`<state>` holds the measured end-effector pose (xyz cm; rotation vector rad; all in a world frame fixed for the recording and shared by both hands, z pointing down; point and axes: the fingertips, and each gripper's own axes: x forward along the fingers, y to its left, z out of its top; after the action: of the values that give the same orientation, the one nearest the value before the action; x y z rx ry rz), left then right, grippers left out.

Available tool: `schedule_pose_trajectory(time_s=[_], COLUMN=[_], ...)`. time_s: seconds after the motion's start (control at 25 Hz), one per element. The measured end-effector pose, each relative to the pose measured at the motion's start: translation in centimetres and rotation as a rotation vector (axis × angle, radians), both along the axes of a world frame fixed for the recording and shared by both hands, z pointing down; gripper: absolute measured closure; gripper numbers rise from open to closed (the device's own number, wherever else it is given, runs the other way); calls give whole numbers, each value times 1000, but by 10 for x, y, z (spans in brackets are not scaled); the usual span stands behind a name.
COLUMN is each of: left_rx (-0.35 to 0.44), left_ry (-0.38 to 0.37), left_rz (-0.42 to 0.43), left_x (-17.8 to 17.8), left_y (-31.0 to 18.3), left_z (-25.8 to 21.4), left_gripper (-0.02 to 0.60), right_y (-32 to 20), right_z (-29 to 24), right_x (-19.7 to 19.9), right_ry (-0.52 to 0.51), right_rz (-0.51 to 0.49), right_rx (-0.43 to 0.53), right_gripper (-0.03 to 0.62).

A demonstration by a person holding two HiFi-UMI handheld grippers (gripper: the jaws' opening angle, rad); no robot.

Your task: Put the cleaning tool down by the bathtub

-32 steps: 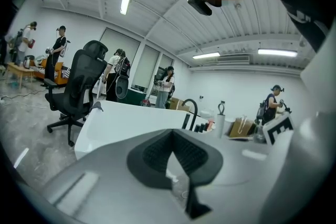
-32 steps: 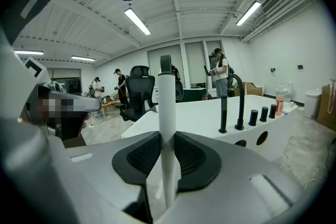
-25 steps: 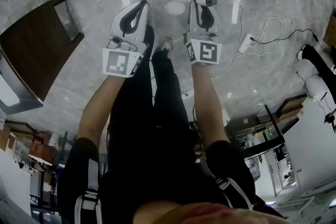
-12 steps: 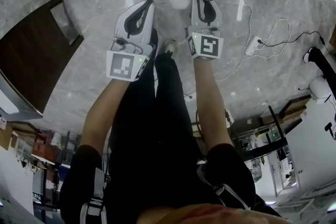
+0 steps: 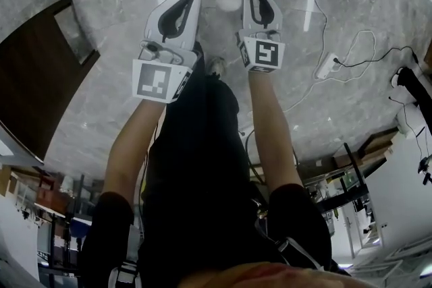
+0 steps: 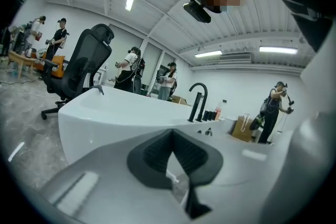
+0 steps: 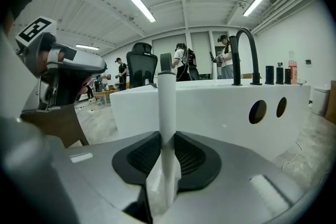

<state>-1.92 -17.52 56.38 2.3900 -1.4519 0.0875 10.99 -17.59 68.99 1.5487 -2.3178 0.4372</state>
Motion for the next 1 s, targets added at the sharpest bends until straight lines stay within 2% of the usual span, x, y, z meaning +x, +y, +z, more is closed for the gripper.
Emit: schedule_pose_trajectory(time_s=[0.48, 1.0], left_rx=[5, -12], left_ry=[-1, 0], left_rz=[-24, -41], left_x=[1, -16], left_y=[1, -4], left_z=[53, 80], left_gripper=[574, 574], right_y=[-4, -12], right_z=[78, 135], right_x=[7, 2], right_ry=[-7, 29], right_rz=[13, 22], right_rx=[-9, -59], right_gripper=[508, 508])
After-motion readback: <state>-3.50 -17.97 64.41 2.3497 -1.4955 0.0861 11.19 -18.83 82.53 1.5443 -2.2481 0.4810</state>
